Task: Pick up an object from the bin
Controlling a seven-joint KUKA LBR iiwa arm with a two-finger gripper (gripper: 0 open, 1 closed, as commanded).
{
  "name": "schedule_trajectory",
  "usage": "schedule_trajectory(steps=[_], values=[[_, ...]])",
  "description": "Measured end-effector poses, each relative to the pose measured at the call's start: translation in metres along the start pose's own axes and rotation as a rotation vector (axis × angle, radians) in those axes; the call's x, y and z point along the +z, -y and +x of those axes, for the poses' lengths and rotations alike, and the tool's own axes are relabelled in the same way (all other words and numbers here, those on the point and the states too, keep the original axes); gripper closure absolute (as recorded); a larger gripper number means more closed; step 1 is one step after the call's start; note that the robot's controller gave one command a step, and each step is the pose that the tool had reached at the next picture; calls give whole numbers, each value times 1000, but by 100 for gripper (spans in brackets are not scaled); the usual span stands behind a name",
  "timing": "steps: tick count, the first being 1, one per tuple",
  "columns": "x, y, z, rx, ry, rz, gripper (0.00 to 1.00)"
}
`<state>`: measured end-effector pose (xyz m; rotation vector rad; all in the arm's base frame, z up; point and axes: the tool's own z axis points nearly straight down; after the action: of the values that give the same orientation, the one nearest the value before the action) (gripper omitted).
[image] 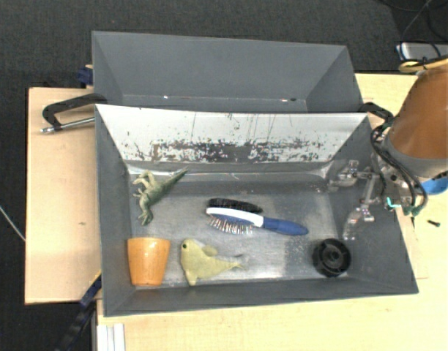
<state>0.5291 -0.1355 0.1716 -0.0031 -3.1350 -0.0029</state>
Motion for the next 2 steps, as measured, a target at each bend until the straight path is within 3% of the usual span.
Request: schedule_trajectory(steps=[1, 2], values=[[100, -130, -33, -133, 11, 3, 0], [69, -183, -31, -180, 16, -1, 0]])
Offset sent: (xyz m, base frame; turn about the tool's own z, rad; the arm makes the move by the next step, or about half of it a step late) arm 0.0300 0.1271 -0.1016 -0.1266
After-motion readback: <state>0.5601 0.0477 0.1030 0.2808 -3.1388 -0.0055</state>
